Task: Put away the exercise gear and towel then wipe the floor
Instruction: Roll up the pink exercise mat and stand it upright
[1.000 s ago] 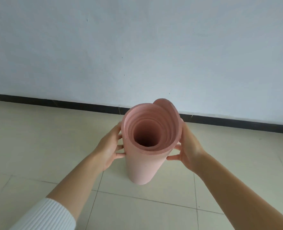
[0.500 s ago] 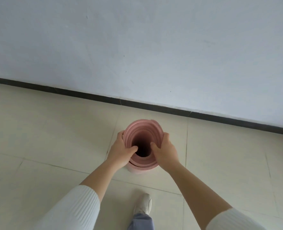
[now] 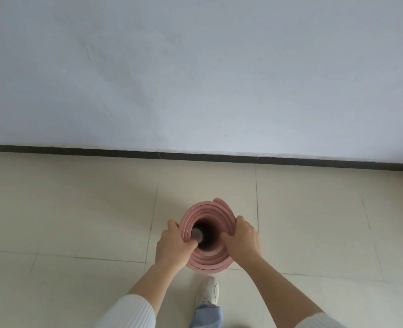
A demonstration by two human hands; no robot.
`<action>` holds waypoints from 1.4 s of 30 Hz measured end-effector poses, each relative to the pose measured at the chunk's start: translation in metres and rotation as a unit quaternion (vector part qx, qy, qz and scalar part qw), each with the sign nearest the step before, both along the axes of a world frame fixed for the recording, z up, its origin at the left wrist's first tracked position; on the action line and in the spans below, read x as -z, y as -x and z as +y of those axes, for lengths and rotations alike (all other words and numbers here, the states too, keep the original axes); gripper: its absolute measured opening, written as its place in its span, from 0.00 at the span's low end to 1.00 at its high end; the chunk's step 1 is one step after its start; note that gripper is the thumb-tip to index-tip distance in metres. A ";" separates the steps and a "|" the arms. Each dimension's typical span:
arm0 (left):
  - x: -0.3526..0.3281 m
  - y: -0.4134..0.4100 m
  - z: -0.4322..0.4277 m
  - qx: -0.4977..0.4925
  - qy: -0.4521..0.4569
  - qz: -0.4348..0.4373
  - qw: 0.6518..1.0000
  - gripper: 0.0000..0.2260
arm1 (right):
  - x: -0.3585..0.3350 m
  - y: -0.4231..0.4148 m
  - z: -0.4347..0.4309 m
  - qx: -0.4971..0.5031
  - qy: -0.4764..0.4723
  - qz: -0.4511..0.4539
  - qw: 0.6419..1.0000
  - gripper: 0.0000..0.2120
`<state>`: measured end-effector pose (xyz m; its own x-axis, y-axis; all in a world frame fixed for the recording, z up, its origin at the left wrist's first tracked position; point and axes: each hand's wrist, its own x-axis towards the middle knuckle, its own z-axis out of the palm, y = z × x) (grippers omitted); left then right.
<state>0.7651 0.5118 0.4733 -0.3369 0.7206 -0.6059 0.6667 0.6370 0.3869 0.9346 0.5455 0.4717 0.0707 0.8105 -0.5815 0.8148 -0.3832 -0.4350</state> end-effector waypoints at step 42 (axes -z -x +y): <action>-0.096 -0.993 0.333 0.413 -0.116 -0.199 0.881 0.18 | -0.114 -0.955 0.178 0.435 -0.159 -0.051 0.885 0.22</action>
<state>1.7582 0.8443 0.5693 0.5665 0.7405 -0.3617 0.6483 -0.1294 0.7503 1.8896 0.7231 0.5852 0.7871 0.5452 -0.2885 0.3131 -0.7561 -0.5747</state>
